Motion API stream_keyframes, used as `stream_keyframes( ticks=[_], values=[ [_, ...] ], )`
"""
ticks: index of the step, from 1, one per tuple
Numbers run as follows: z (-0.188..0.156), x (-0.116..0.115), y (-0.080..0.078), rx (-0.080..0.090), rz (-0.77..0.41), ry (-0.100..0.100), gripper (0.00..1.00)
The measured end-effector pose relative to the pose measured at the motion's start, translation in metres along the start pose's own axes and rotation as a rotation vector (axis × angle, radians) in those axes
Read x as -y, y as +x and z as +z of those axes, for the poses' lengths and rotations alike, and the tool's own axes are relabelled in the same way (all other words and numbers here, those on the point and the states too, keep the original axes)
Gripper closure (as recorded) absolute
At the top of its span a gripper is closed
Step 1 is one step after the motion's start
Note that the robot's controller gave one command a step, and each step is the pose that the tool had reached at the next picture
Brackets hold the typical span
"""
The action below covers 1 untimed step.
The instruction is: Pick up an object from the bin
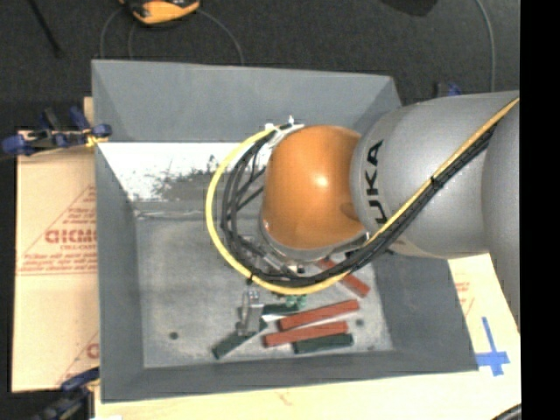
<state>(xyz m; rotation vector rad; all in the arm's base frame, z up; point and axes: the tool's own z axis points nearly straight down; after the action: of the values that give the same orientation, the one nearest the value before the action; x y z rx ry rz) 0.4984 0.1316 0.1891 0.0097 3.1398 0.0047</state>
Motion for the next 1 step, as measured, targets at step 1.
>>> stream_keyframes(
  ticks=[1],
  values=[
    [0.0000,0.0000,0.0000,0.000,0.001,0.000,0.00]
  ],
)
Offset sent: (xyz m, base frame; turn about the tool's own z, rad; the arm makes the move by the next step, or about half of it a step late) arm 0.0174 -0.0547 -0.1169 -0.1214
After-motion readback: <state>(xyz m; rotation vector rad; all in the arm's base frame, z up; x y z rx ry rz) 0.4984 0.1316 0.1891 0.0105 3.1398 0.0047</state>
